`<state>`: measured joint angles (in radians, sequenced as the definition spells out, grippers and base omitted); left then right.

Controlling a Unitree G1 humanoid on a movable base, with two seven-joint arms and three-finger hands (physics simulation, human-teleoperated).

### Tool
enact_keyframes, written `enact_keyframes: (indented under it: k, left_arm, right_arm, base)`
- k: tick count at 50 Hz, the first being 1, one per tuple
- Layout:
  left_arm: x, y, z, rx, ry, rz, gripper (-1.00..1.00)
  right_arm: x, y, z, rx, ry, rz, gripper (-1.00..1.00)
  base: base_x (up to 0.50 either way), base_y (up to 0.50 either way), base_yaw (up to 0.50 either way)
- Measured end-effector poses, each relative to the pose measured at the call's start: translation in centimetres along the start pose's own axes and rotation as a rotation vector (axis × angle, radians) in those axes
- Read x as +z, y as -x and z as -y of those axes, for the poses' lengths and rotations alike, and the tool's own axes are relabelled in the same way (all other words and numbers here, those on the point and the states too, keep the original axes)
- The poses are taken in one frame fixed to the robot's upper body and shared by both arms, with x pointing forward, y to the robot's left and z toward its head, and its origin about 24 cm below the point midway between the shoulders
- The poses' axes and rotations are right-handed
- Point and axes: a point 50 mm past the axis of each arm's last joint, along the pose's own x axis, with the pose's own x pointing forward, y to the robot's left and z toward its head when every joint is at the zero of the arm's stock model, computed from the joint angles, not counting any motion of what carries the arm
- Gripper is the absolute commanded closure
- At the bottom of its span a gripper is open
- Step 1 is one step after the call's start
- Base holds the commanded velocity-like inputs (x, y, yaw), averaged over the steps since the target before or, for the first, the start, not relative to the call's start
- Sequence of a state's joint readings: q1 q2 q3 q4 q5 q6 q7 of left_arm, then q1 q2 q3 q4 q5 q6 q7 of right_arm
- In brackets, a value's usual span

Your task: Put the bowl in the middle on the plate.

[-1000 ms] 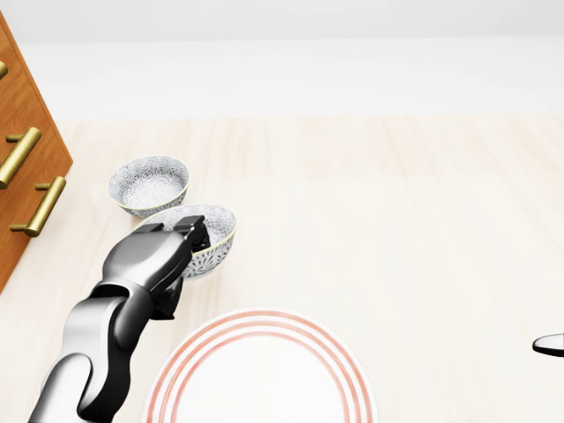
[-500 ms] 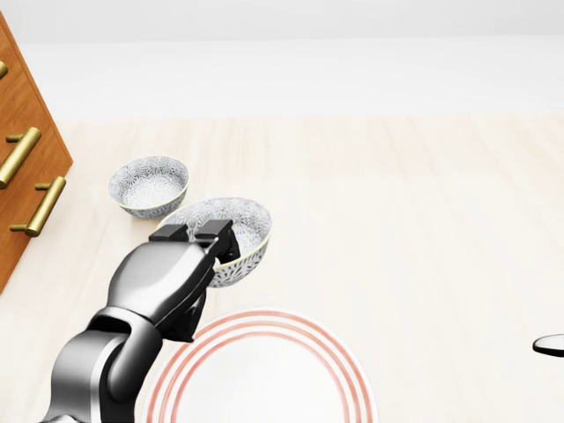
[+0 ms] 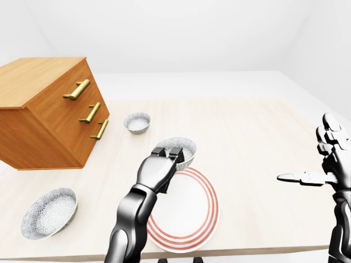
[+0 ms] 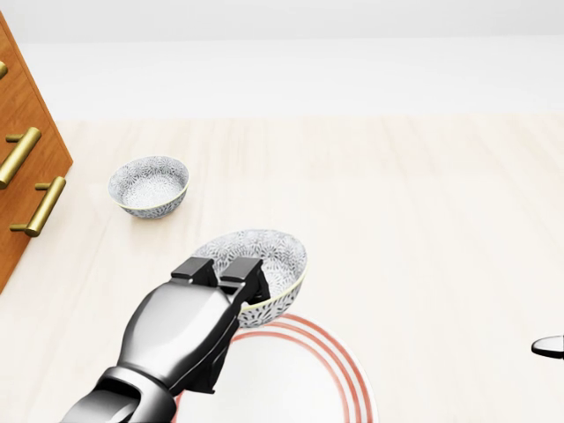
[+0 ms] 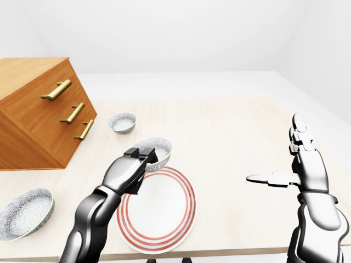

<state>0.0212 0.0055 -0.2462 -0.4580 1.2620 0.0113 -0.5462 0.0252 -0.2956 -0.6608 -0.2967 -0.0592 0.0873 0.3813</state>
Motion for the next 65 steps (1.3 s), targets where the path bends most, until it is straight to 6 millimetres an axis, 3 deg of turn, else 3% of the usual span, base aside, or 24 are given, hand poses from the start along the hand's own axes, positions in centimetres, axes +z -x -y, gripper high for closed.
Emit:
enact_keyframes:
  k: [65]
  left_arm:
    - [2.1,3.5,1.8,-0.039,0.045,0.035,1.0]
  right_arm:
    - [-0.5,-0.1,-0.3,0.012,0.006,-0.026,-1.0]
  base:
    - [0.0,0.0,0.0]
